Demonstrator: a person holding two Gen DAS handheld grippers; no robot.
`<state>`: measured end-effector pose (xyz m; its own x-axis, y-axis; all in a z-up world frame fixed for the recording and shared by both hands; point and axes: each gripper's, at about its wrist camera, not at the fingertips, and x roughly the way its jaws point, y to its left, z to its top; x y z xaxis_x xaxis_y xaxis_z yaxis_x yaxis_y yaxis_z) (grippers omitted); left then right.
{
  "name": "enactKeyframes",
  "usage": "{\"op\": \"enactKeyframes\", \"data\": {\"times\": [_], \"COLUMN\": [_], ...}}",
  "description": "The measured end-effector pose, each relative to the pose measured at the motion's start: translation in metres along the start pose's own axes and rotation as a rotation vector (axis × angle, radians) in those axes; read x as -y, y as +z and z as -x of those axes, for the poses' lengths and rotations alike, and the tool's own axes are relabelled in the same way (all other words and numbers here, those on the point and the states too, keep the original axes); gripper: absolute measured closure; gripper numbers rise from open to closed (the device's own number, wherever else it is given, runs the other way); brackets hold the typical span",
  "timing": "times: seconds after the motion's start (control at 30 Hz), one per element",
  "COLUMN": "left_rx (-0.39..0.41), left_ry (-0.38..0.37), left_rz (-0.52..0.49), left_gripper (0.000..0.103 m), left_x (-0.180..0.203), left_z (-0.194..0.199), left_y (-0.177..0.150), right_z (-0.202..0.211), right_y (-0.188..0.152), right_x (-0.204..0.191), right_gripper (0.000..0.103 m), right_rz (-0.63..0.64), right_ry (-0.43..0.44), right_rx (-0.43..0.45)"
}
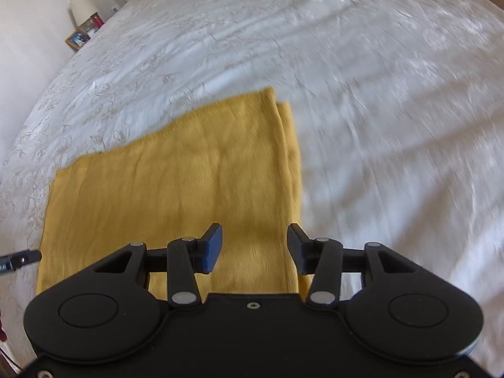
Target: Fold small clothes
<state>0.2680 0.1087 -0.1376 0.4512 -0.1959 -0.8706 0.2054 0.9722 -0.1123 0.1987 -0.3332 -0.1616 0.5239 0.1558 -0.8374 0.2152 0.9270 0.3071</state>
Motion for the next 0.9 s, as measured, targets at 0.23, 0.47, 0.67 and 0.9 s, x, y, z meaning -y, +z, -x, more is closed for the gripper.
{"op": "enactKeyframes", "data": {"times": [0.23,0.47,0.67,0.9], "left_rx": [0.022,0.019,-0.01,-0.004], "left_ry": [-0.046,-0.13,-0.1,-0.061], "left_rz": [-0.007,-0.046,0.0,0.012], "left_gripper": [0.044,0.044,0.044,0.044], "left_x": [0.007,0.022,0.017,0.01], "left_z": [0.007,-0.008,-0.014,-0.009], "left_y": [-0.014,-0.011,-0.017,-0.018], "right_z": [0.013,0.02,0.009,-0.005], "right_y": [-0.022,-0.026,-0.021,-0.02], "right_x": [0.004,0.008,0.01,0.014], "right_gripper": [0.047,0.045,0.045,0.045], "right_rz": [-0.048,-0.07,-0.038,-0.037], "right_ry": [0.007,0.025,0.049,0.038], "right_rx": [-0.005,0.011,-0.018,-0.065]}}
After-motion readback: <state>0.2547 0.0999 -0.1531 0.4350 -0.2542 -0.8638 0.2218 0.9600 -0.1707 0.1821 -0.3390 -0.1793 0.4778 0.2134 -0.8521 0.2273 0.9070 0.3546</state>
